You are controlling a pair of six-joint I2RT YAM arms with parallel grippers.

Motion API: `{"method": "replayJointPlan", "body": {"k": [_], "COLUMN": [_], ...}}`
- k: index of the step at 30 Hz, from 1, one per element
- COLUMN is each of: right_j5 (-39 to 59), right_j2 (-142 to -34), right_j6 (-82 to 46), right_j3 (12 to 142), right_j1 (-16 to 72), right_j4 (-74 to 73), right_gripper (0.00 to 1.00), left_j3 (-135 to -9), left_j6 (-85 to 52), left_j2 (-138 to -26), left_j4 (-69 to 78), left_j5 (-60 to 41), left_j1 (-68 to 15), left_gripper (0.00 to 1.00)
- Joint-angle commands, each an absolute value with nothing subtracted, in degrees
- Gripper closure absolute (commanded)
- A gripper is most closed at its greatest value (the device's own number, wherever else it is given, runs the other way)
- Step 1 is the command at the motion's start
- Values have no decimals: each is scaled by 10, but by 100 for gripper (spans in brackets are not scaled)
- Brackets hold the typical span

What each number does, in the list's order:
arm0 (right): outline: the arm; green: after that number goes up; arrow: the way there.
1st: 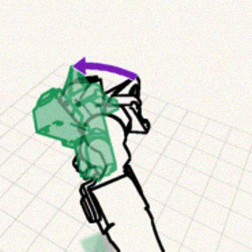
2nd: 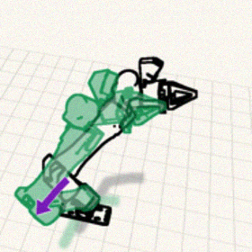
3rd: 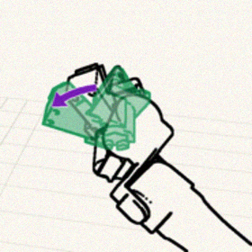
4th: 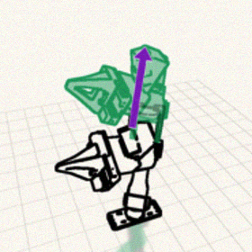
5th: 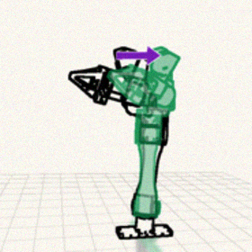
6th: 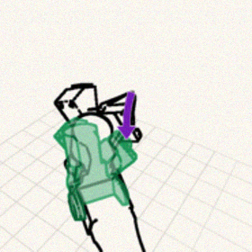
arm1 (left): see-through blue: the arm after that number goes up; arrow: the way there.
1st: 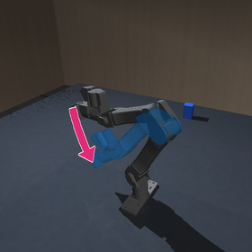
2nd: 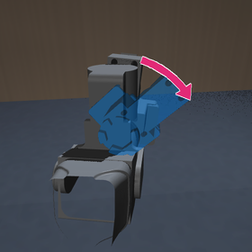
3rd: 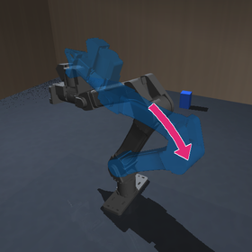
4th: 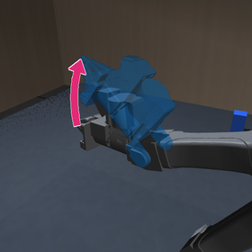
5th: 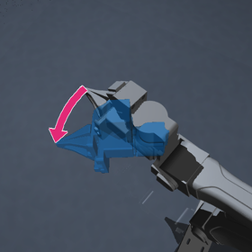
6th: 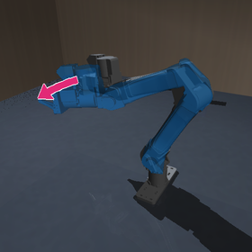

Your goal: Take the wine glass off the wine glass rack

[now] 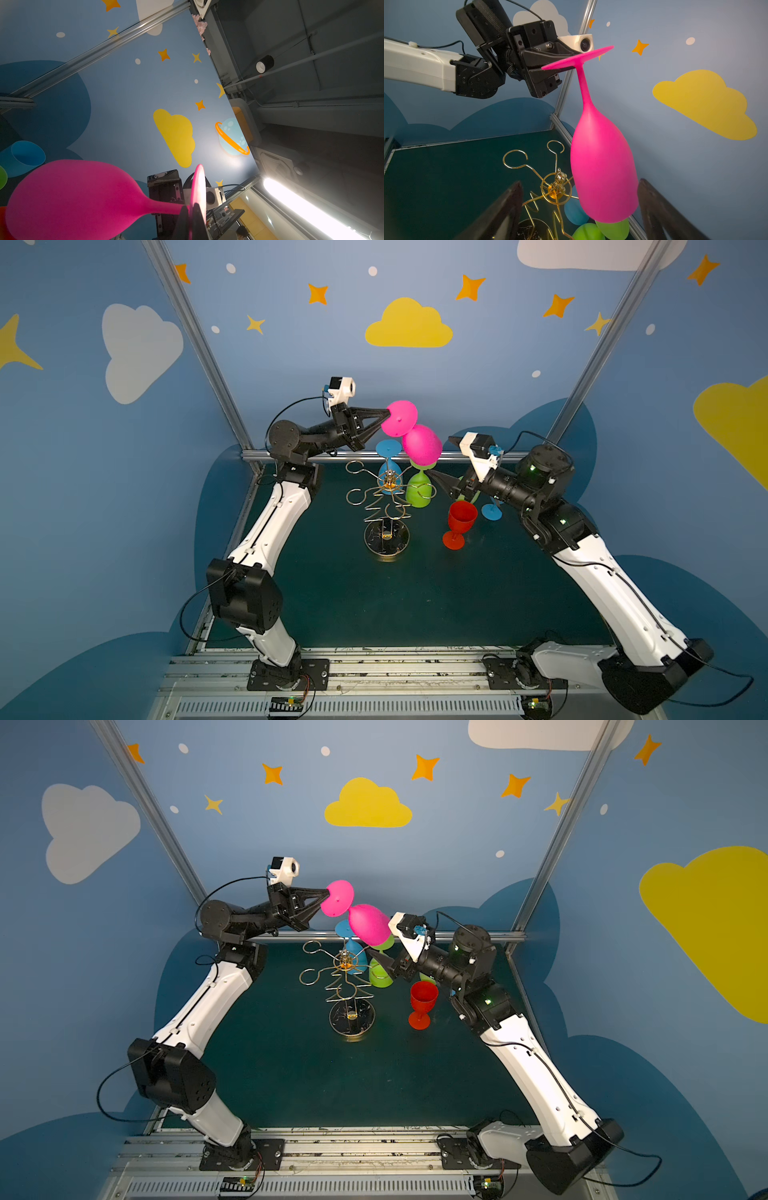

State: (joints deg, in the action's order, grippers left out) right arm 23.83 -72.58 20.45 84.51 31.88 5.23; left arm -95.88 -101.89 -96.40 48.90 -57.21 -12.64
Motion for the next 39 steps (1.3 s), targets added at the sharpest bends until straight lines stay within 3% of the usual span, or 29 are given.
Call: {"method": "replayJointPlan", "body": {"k": [1, 18, 27, 28, 30, 31, 35, 39], "right_j5": [232, 208, 197, 194, 177, 161, 98, 59], "right_j2": [-742, -818, -803, -798, -783, -777, -740, -711], "right_j6": [231, 222, 195, 190, 180, 160, 129, 98], "right_j3": [875, 911, 898, 895, 890, 891, 900, 909], "right_j1": [325, 330, 333, 334, 334, 334, 335, 334], "right_j4": [44, 37, 48, 51, 62, 74, 163, 259], "right_gripper": [15, 16, 46, 48, 51, 53, 61, 66], "left_j3": [-953, -926, -931, -934, -938, -939, -937, -944], "left_j6": [-1007, -1033, -1020, -1014, -995, -984, -877, -614], "left_j2": [-940, -925, -927, -928, -927, -926, -907, -874], "left_j4": [502, 538, 533, 526, 512, 505, 422, 208], "left_j5": [-576, -569, -568, -568, -568, -568, -575, -553], "left_j1": [-133, -155, -157, -156, -156, -155, -149, -149], "left_gripper": [97, 97, 96, 89, 62, 54, 42, 36]}}
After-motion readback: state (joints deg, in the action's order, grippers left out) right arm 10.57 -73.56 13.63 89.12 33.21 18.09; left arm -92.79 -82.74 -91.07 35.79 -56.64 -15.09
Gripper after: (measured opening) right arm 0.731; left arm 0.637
